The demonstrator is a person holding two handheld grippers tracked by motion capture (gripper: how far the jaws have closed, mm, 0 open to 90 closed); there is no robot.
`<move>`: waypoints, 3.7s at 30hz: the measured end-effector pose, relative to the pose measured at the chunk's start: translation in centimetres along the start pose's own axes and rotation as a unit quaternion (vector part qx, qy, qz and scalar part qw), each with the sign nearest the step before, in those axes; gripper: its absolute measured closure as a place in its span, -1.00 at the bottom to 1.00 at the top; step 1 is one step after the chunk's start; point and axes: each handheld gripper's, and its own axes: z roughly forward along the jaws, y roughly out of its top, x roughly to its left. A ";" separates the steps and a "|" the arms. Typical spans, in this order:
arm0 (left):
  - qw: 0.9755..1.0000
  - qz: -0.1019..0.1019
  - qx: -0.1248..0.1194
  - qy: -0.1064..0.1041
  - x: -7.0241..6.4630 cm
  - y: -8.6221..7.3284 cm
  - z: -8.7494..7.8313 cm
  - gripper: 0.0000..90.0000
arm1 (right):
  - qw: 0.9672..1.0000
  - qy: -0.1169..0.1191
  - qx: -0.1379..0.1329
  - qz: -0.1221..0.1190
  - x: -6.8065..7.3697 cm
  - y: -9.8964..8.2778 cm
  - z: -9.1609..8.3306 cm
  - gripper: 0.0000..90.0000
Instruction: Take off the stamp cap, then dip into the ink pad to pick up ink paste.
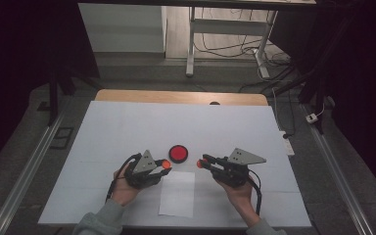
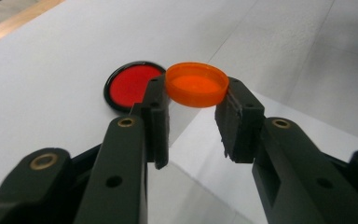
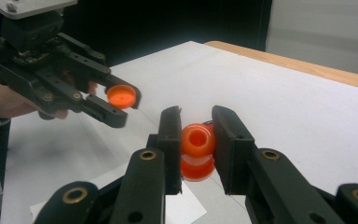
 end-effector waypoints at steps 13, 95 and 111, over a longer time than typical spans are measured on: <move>0.999 -0.041 -0.002 0.034 1.4 -3.6 -4.7 0.45 | 1.000 -0.003 0.003 0.003 -0.4 0.0 -0.3 0.62; 0.996 -0.077 0.000 0.044 2.2 -6.7 -7.0 0.44 | 0.999 -0.011 0.028 -0.020 -2.2 1.4 3.5 0.62; 0.996 -0.080 0.001 0.040 2.2 -6.8 -6.9 0.44 | 0.999 -0.005 0.051 -0.019 -2.7 1.3 6.6 0.62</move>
